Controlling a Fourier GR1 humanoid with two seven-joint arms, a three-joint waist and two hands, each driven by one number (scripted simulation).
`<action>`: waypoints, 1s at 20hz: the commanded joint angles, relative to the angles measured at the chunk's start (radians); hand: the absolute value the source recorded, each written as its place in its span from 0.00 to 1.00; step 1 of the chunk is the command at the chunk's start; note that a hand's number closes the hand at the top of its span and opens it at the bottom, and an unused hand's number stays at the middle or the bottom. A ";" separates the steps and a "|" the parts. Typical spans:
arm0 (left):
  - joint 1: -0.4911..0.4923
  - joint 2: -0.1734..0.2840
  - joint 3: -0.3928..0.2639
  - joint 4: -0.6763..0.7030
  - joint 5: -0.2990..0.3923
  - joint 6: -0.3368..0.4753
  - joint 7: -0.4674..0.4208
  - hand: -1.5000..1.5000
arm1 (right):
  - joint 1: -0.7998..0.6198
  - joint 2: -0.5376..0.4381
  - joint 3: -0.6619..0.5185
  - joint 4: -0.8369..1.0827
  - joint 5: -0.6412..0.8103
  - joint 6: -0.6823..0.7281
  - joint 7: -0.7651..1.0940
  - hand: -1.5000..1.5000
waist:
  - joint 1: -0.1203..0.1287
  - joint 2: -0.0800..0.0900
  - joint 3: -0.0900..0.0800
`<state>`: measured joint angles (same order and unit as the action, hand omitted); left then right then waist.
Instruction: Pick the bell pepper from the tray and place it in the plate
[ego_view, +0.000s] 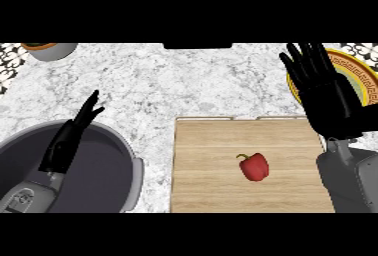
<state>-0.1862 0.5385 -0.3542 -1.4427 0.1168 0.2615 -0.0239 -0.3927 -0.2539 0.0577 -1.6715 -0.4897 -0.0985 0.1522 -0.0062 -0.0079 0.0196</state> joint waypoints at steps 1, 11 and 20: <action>0.004 -0.022 0.012 -0.025 0.002 0.004 0.033 0.50 | -0.021 -0.050 0.027 0.035 -0.002 0.138 -0.016 1.00 | 0.015 0.008 -0.019; 0.014 -0.111 0.119 0.055 0.188 0.000 0.098 0.50 | 0.003 -0.284 0.211 0.105 0.398 0.428 -0.432 0.00 | 0.028 0.026 -0.016; -0.003 -0.104 0.147 0.068 0.204 -0.034 0.130 0.50 | -0.032 -0.466 0.351 0.216 0.757 0.519 -0.740 0.00 | 0.014 0.012 -0.019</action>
<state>-0.2031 0.4439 -0.2151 -1.4282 0.3142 0.2375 0.0848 -0.4250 -0.6633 0.3661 -1.4734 0.1369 0.4124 -0.4855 0.0189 0.0014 0.0093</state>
